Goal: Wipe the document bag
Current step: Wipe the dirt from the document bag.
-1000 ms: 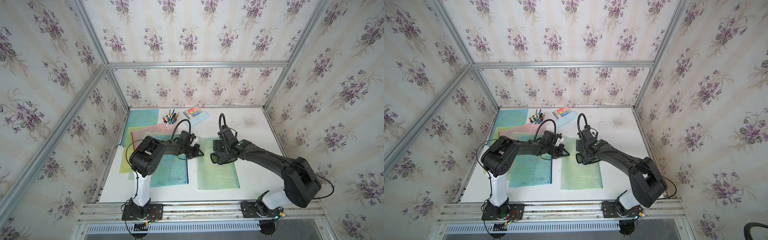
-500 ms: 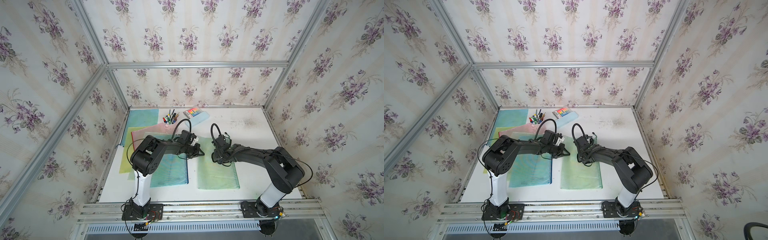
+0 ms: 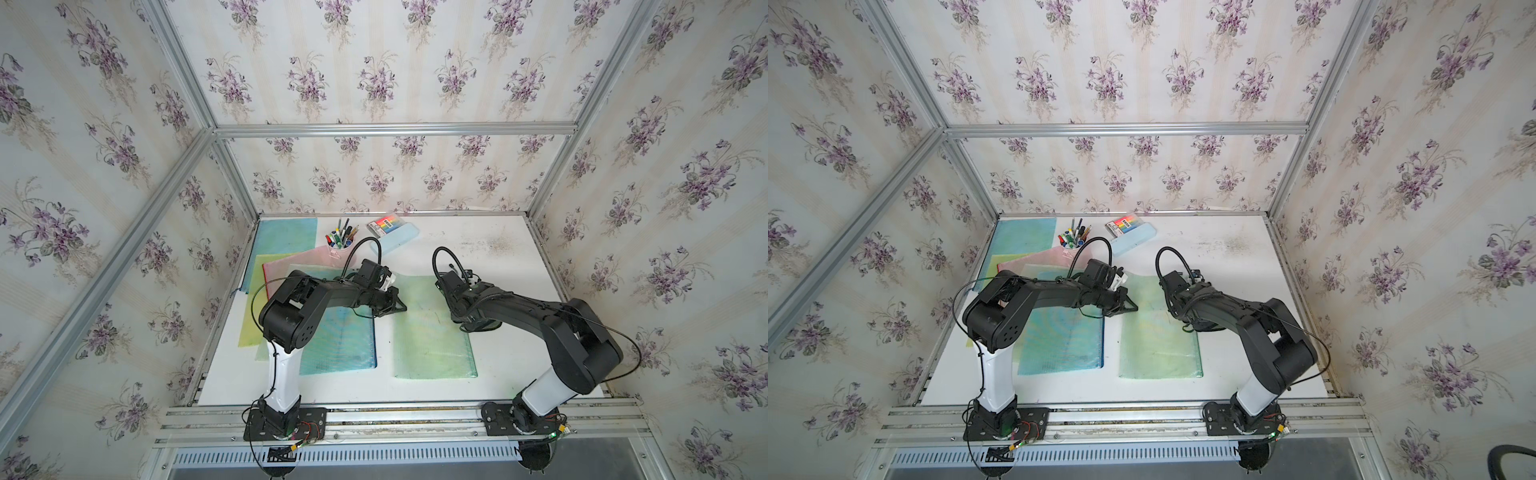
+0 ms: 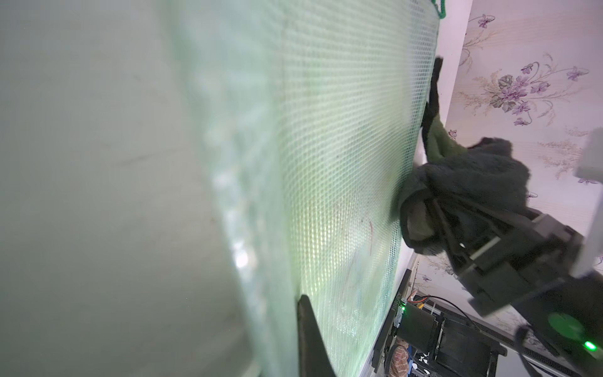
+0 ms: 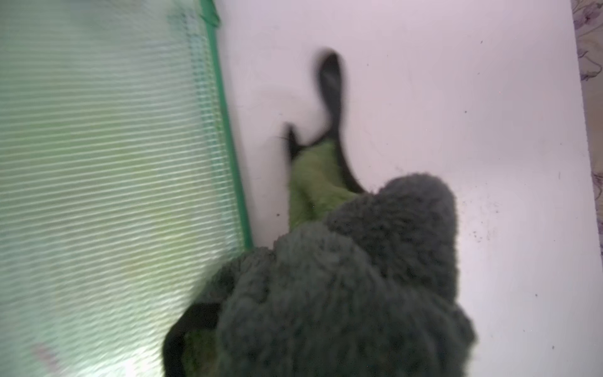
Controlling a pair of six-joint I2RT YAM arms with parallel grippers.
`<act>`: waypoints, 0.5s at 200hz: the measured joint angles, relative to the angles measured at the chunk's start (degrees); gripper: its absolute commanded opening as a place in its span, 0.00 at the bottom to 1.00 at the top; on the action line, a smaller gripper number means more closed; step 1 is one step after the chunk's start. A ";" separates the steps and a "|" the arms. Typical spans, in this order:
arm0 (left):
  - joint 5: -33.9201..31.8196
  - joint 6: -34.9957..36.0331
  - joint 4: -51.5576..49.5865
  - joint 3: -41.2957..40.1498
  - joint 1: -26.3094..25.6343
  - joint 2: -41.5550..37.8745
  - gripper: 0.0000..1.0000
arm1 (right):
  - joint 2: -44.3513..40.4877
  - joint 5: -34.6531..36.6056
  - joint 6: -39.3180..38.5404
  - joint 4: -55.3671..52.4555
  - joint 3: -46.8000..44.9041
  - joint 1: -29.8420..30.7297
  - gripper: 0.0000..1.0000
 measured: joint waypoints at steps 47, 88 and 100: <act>1.01 -0.02 1.40 0.44 -0.81 0.98 0.00 | 2.60 -5.81 -0.11 5.55 6.10 8.50 0.27; 1.20 -0.04 1.75 0.52 -0.96 1.18 0.00 | 11.91 -5.42 1.73 7.08 6.14 8.39 0.26; 1.14 -0.02 2.01 0.33 -0.96 1.09 0.00 | 12.63 -4.55 2.03 7.04 6.12 8.35 0.26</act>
